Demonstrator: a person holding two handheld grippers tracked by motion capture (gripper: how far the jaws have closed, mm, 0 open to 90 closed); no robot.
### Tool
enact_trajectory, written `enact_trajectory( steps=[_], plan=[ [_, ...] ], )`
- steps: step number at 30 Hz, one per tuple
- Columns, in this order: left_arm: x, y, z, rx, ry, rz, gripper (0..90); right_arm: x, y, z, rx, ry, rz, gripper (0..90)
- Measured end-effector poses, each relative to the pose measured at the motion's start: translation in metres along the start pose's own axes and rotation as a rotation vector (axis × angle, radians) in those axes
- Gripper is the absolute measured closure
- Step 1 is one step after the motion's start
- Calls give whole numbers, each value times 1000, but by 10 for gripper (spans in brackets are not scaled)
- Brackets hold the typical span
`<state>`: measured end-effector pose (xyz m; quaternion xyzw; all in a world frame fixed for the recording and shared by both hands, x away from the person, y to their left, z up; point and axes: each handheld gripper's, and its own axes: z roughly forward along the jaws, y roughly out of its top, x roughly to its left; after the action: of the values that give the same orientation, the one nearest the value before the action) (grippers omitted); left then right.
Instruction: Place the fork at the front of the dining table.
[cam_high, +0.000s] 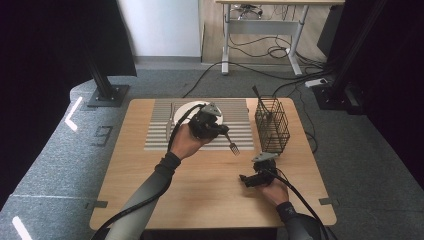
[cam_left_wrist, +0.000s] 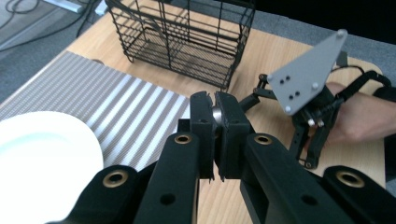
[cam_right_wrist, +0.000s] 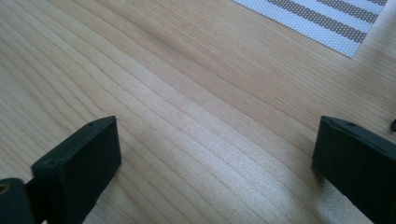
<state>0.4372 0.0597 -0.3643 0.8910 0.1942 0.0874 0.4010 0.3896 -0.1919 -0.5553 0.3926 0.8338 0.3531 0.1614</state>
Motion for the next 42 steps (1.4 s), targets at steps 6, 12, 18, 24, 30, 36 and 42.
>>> enact_trajectory(
  steps=[6, 12, 18, 24, 30, 36, 42],
  plan=[
    [-2, -12, 4, 12, -6, -3, 865, 2, 11, -8, -16, 25, -14, 89],
    [-4, -17, 10, 24, -16, 4, 865, 7, 39, -20, -70, 65, -53, 133],
    [-7, -17, 13, 30, -22, 17, 865, 18, 75, -27, -109, 61, -143, 386],
    [-8, -17, 11, 25, -23, 24, 865, 28, 96, -26, -108, 96, -171, 608],
    [-8, -18, 9, 9, -30, 29, 865, 42, 99, -21, -101, 56, -252, 782],
    [-11, -16, 9, -4, -29, 41, 865, 54, 100, -19, -125, 58, -273, 833],
    [-12, -23, 10, -103, 12, 56, 664, 51, 100, -19, -139, 97, -210, 837]
  ],
)
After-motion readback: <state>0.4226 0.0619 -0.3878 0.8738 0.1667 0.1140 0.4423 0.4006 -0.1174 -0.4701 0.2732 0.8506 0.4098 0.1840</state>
